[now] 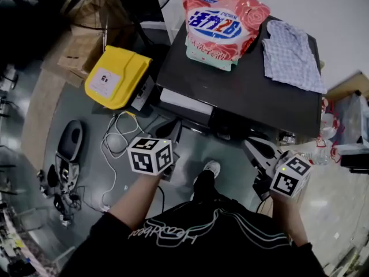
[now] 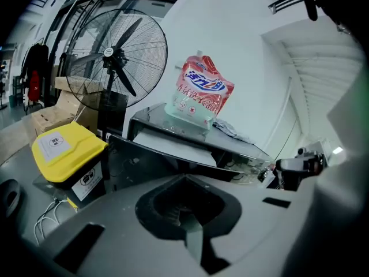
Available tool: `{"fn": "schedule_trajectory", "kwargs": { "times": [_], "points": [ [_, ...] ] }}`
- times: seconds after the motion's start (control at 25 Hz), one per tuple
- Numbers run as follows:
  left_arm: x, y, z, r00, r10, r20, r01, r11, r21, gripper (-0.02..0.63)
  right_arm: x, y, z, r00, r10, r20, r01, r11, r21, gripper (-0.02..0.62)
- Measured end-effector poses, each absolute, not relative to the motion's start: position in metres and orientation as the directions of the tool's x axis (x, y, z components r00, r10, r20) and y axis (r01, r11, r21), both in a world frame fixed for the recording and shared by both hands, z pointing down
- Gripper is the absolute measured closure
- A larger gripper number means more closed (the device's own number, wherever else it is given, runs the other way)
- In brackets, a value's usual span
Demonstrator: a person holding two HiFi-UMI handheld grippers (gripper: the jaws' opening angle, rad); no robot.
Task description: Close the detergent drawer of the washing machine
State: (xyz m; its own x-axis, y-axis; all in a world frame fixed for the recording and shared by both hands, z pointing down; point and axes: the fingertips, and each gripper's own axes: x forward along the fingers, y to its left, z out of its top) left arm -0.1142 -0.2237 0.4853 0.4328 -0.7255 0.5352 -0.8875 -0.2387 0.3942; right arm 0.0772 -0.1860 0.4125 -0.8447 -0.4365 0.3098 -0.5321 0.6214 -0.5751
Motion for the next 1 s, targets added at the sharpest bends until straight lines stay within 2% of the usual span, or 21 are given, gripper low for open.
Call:
{"fn": "schedule_trajectory", "kwargs": {
  "times": [0.64,0.84,1.0],
  "points": [
    [-0.116,-0.243,0.485,0.484,-0.717,0.501,-0.863,-0.297,0.410,0.583,0.050,-0.226,0.418,-0.850,-0.414,0.326,-0.527,0.644,-0.555,0.568],
    [-0.111,-0.276,0.486,0.474,-0.707,0.525,-0.867,-0.271,0.419,0.583,0.052,-0.241,0.413,-0.849,-0.417,0.324,-0.528,0.646,-0.551,0.568],
    [-0.108,-0.278,0.485,0.501,-0.709,0.497,-0.851,-0.300,0.430,0.583,0.058,-0.244,0.406,-0.840,-0.425,0.338,-0.543,0.649,-0.532,0.568]
  ]
}}
